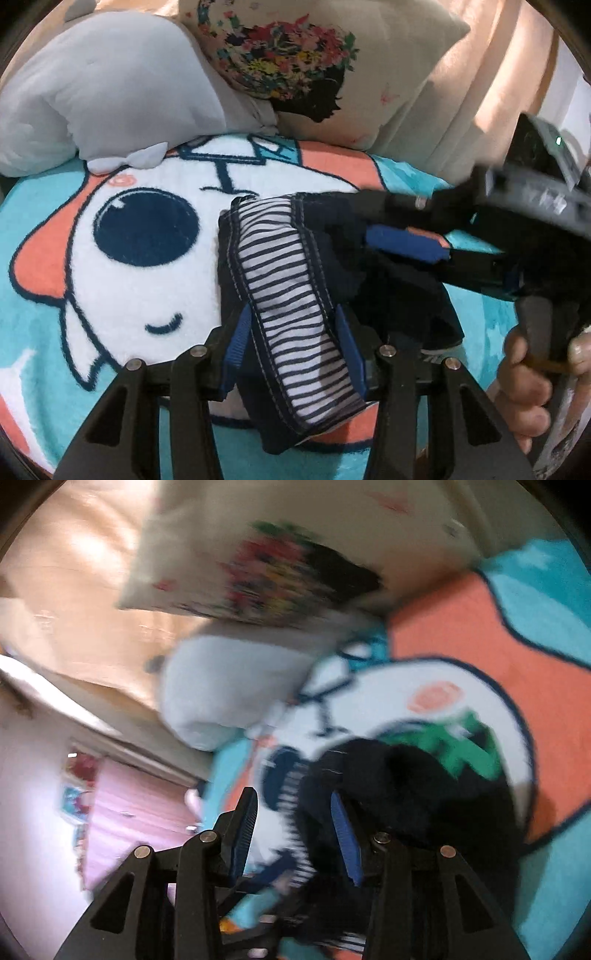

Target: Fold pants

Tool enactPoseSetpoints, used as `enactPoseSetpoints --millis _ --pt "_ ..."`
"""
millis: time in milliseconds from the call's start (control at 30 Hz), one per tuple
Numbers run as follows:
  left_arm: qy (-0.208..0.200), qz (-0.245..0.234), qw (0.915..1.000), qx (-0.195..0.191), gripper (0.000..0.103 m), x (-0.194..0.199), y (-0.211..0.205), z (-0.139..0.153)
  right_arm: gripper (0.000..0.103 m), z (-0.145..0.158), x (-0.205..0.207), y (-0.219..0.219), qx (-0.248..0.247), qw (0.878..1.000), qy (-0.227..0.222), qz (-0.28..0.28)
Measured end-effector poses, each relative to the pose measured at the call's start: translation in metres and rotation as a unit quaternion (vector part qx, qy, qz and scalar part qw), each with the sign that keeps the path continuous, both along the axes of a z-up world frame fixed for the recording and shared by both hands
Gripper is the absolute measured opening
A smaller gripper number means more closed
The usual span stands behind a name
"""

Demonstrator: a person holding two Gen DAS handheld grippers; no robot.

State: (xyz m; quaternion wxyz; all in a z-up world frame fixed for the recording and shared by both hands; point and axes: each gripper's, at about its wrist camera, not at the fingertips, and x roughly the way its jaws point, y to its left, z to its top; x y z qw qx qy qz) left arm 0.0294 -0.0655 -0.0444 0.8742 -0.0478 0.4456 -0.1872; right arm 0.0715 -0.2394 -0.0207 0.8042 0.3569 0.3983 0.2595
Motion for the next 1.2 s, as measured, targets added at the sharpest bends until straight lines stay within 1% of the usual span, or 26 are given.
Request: enactPoseSetpoints --millis 33,133,167,233,267,300,367,400,533,600,667,700,733,767,833,933,1033,1133,1200 --pt "-0.003 -0.003 1.0000 0.003 0.046 -0.001 0.000 0.001 0.042 -0.005 -0.004 -0.003 -0.016 1.000 0.005 -0.012" --pt "-0.014 -0.011 0.9998 0.007 0.046 -0.006 0.002 0.007 0.041 -0.008 -0.016 -0.013 -0.047 0.998 -0.007 -0.036" --pt "-0.016 -0.013 0.9998 0.006 0.046 -0.008 0.004 0.010 0.042 -0.005 -0.022 -0.016 -0.058 0.997 -0.016 -0.043" --pt "-0.016 -0.014 0.9998 0.001 0.046 -0.010 0.010 0.014 0.042 0.007 -0.037 -0.023 -0.072 0.995 -0.051 -0.056" --pt "-0.017 -0.013 0.9998 -0.003 0.046 -0.012 0.014 0.017 0.043 0.010 -0.042 -0.027 -0.081 0.993 -0.058 -0.064" --pt "-0.019 -0.011 0.9997 -0.008 0.046 -0.012 0.018 0.019 0.045 0.013 -0.047 -0.030 -0.096 0.991 -0.065 -0.073" --pt "-0.023 -0.004 0.9996 -0.017 0.046 -0.015 0.026 0.025 0.055 0.017 -0.049 -0.028 -0.115 0.988 -0.074 -0.075" --pt "-0.029 0.005 0.9994 -0.020 0.046 -0.017 0.032 0.029 0.056 0.016 -0.047 -0.027 -0.125 0.987 -0.071 -0.075" --pt "-0.041 0.034 0.9983 -0.025 0.047 -0.019 0.052 0.040 0.057 0.003 -0.036 -0.025 -0.130 0.987 -0.044 -0.084" --pt "-0.041 0.045 0.9978 -0.026 0.048 -0.018 0.059 0.041 0.057 -0.003 -0.032 -0.021 -0.132 0.987 -0.040 -0.086" --pt "-0.036 0.054 0.9974 -0.031 0.048 -0.017 0.065 0.039 0.057 -0.005 -0.026 -0.012 -0.153 0.984 -0.038 -0.083" --pt "-0.031 0.058 0.9972 -0.035 0.048 -0.016 0.067 0.038 0.053 -0.007 -0.024 -0.007 -0.165 0.982 -0.036 -0.080" --pt "-0.026 0.059 0.9971 -0.039 0.048 -0.016 0.069 0.037 0.033 -0.007 -0.023 -0.004 -0.170 0.982 -0.037 -0.078" --pt "-0.024 0.060 0.9971 -0.042 0.048 -0.015 0.070 0.037 0.020 -0.006 -0.024 -0.001 -0.176 0.981 -0.039 -0.072" --pt "-0.024 0.061 0.9970 -0.041 0.048 -0.015 0.068 0.037 0.013 0.001 -0.031 0.001 -0.189 0.978 -0.056 -0.073" --pt "-0.029 0.050 0.9975 -0.040 0.048 -0.015 0.058 0.040 0.006 0.014 -0.043 -0.006 -0.186 0.976 -0.075 -0.083" --pt "-0.034 0.032 0.9984 -0.032 0.048 -0.014 0.041 0.042 0.006 0.021 -0.056 -0.018 -0.180 0.975 -0.083 -0.097" --pt "-0.026 0.012 0.9991 -0.032 0.048 -0.010 0.022 0.039 0.006 0.016 -0.064 -0.031 -0.187 0.973 -0.075 -0.111" --pt "-0.022 -0.001 0.9994 -0.026 0.048 -0.009 0.006 0.035 0.006 0.003 -0.064 -0.043 -0.183 0.974 -0.056 -0.121"
